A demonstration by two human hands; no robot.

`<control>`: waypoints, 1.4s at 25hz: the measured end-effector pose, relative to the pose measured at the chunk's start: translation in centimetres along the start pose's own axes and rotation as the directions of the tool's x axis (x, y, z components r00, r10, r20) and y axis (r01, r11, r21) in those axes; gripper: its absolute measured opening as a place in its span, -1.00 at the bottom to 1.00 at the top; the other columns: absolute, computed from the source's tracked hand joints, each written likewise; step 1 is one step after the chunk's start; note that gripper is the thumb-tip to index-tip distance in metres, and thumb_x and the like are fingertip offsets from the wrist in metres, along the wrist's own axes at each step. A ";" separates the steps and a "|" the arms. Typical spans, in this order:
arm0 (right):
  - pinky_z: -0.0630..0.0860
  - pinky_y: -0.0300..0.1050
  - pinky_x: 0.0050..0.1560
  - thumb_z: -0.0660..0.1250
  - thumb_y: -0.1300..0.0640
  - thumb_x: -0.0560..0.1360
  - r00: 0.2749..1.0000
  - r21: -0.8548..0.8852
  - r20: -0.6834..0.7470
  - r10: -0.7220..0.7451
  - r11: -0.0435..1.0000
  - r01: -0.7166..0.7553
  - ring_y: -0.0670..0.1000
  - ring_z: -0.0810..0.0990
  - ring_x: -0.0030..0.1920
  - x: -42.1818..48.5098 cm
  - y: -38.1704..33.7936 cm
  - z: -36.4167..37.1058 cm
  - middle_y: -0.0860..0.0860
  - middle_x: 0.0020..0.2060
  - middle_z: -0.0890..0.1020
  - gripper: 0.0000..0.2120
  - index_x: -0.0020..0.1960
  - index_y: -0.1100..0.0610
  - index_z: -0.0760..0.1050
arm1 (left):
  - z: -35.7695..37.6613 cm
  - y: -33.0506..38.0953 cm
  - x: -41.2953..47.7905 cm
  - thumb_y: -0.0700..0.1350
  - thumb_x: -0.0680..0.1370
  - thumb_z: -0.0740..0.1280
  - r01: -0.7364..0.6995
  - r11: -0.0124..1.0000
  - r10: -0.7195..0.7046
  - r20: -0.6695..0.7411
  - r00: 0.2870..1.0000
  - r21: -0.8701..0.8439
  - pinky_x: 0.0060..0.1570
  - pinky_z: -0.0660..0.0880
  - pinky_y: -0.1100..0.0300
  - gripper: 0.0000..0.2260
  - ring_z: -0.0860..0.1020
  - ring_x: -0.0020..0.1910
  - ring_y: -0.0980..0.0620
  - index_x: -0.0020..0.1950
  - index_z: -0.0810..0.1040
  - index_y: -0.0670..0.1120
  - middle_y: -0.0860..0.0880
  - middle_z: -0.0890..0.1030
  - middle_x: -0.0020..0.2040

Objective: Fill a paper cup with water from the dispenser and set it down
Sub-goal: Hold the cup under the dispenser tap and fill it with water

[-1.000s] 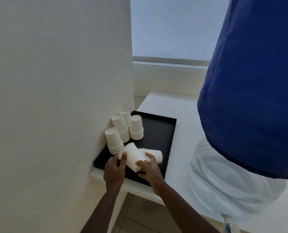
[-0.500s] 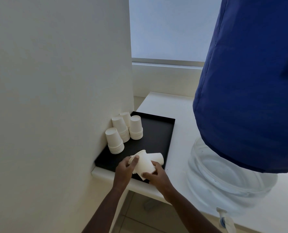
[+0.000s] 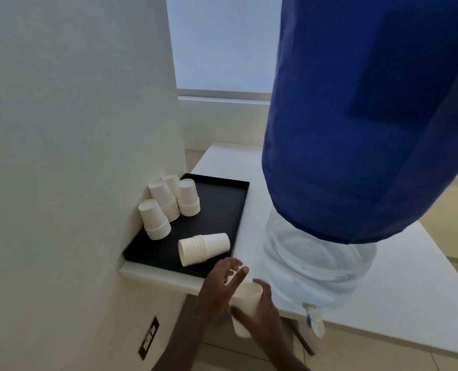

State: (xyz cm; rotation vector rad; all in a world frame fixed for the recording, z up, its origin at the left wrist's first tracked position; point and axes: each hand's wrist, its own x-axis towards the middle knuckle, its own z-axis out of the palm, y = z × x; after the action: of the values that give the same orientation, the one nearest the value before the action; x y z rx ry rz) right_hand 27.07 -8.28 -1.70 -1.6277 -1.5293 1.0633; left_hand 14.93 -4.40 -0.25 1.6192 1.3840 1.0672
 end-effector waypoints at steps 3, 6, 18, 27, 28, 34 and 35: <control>0.31 -0.68 0.00 0.57 0.27 0.13 0.994 -0.152 -0.049 -0.099 0.984 0.091 -0.48 0.41 0.05 -0.5 8.7 0.5 -0.32 0.02 0.51 -0.22 0.21 -0.16 0.31 | 3.1 0.4 -1.1 0.26 0.36 0.12 -0.107 0.981 0.101 0.045 0.994 0.160 -0.12 0.43 0.31 -0.64 0.52 -0.07 0.17 -0.02 0.47 0.09 0.04 0.57 -0.05; 0.40 -0.65 -0.12 0.57 0.33 0.12 0.985 -0.038 -0.166 0.036 0.998 -0.043 -0.18 0.63 -0.01 -2.3 16.5 -1.2 -0.29 -0.07 0.62 -0.13 0.17 -0.37 0.34 | 6.7 1.4 -2.5 0.22 0.37 0.12 -0.256 0.918 0.202 0.197 0.959 0.303 -0.12 0.37 0.37 -0.55 0.51 -0.04 0.13 0.10 0.48 0.00 0.03 0.56 0.01; 0.54 -0.08 -0.14 0.45 0.06 0.15 0.946 0.091 -0.234 0.225 0.974 -0.209 -0.02 0.60 -0.11 -3.9 12.4 -7.9 -0.04 -0.08 0.61 -0.54 -0.07 -0.16 0.29 | 12.8 2.8 -3.5 0.02 0.45 0.36 -0.458 0.707 0.246 0.421 0.873 0.539 0.10 0.41 0.11 -0.50 0.50 0.12 -0.06 0.34 0.34 -0.11 -0.04 0.45 0.24; 0.45 -0.45 -0.31 0.36 -0.19 0.08 0.949 0.163 -0.306 0.076 0.986 -0.026 -0.05 0.59 -0.14 -2.2 12.9 -6.3 0.07 -0.08 0.61 -0.43 0.02 -0.09 0.26 | 13.8 1.1 -2.5 0.12 0.24 0.52 -0.664 0.433 0.404 0.527 0.747 0.609 -0.43 0.55 0.32 -0.55 0.60 -0.37 0.10 -0.03 0.58 -0.14 -0.01 0.61 -0.16; 0.45 -0.45 -0.30 0.37 -0.19 0.09 0.947 0.164 -0.312 0.069 0.986 -0.018 -0.04 0.60 -0.13 -2.2 13.1 -6.3 0.07 -0.08 0.62 -0.44 0.01 -0.11 0.25 | 13.9 1.0 -2.3 0.13 0.24 0.51 -0.680 0.392 0.414 0.541 0.732 0.620 -0.44 0.55 0.32 -0.56 0.60 -0.38 0.11 -0.05 0.59 -0.14 -0.01 0.61 -0.18; 0.49 -0.20 -0.21 0.46 0.00 0.18 0.949 0.137 -0.315 0.032 0.990 0.013 0.04 0.59 -0.07 -2.2 13.5 -6.1 0.07 -0.05 0.60 -0.53 -0.04 -0.21 0.28 | 14.0 1.7 -1.5 0.02 0.51 0.09 -0.540 0.624 0.354 0.412 0.840 0.565 -0.38 0.48 0.26 -0.65 0.59 -0.31 0.01 -0.11 0.59 -0.16 -0.09 0.59 -0.21; 0.49 -0.20 -0.21 0.46 0.04 0.18 0.947 0.136 -0.318 0.030 0.991 0.015 0.04 0.59 -0.07 -2.2 13.5 -6.1 0.07 -0.06 0.60 -0.53 -0.05 -0.21 0.28 | 13.8 2.0 -1.5 -0.03 0.52 0.10 -0.458 0.725 0.301 0.361 0.883 0.515 -0.30 0.43 0.23 -0.68 0.57 -0.22 -0.05 -0.06 0.59 -0.17 -0.14 0.58 -0.16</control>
State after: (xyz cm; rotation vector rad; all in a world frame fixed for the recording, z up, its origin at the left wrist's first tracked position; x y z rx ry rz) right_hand 38.75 -11.47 -10.53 -1.6197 -1.2110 0.8383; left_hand 28.38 -6.45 -3.82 2.4971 1.3003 0.6173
